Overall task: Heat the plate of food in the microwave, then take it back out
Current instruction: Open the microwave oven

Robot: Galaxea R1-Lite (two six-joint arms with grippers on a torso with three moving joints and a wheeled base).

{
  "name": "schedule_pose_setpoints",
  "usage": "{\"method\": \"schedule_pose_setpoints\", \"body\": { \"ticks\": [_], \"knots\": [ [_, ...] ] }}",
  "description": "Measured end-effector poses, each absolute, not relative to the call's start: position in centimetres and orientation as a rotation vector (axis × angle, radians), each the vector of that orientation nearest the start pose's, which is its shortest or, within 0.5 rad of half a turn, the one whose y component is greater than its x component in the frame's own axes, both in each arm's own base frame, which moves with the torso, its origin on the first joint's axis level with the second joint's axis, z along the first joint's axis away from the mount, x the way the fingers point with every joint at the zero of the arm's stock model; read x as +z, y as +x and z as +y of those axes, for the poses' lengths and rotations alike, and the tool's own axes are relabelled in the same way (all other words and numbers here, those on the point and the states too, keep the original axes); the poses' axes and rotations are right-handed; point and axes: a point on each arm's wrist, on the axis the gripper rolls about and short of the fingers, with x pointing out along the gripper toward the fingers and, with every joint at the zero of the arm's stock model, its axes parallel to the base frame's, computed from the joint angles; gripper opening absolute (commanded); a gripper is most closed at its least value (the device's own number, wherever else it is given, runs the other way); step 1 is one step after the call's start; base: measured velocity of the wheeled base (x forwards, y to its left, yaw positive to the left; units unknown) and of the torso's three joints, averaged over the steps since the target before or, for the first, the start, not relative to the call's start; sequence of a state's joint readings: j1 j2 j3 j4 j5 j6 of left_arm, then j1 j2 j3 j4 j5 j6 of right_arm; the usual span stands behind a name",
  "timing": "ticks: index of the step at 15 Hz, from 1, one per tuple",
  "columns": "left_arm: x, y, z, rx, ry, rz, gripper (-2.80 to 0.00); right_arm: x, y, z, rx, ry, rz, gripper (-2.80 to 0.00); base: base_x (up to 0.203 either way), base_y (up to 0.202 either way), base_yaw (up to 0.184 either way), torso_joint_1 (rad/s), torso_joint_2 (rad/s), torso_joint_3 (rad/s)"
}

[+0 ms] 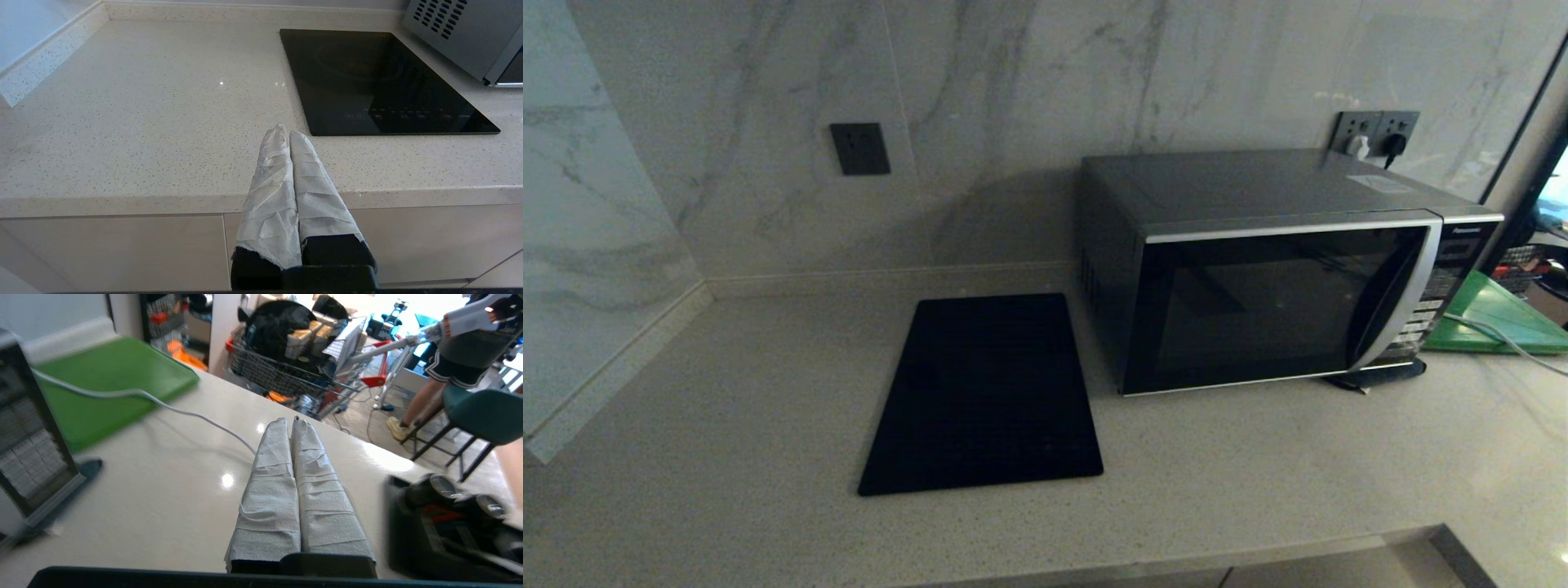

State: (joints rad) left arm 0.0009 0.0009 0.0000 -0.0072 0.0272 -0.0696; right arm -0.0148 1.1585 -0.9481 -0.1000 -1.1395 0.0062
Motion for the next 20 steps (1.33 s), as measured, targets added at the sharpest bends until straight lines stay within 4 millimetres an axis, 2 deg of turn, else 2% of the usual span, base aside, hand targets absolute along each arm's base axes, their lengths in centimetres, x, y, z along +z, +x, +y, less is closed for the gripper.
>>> {"method": "schedule_pose_setpoints", "body": {
  "ticks": [3, 4, 9, 11, 15, 20],
  "knots": [
    [7.6, -2.3, 0.1, 0.027, -0.069, -0.007, -2.80, 28.8, 17.6, -0.8, -1.096, -0.054, 0.082, -2.80, 0.000, 0.000, 0.000, 0.000, 0.00, 0.000],
    [7.6, -2.3, 0.1, 0.028, -0.069, -0.008, -2.80, 28.3, 18.0, -0.6, -1.085, -0.067, 0.100, 0.00, 0.000, 0.000, 0.000, 0.000, 0.00, 0.000],
    [7.6, -2.3, 0.1, 0.027, -0.070, -0.007, -2.80, 26.5, 19.0, 0.4, -1.035, -0.112, 0.159, 0.00, 0.000, 0.000, 0.000, 0.000, 0.00, 0.000],
    [7.6, -2.3, 0.1, 0.027, -0.070, -0.008, -2.80, 26.8, 19.1, 0.8, -1.047, -0.126, 0.163, 0.00, 0.000, 0.000, 0.000, 0.000, 0.00, 0.000],
    [7.6, -2.3, 0.1, 0.028, -0.069, -0.007, -2.80, 26.6, 19.0, 1.1, -1.293, -0.245, 0.222, 0.00, 0.000, 0.000, 0.000, 0.000, 0.00, 0.000],
    [7.6, -2.3, 0.1, 0.028, -0.070, -0.007, -2.80, 27.5, 18.7, 1.1, -1.292, -0.222, 0.199, 0.00, 0.000, 0.000, 0.000, 0.000, 0.00, 0.000]
  ]
}}
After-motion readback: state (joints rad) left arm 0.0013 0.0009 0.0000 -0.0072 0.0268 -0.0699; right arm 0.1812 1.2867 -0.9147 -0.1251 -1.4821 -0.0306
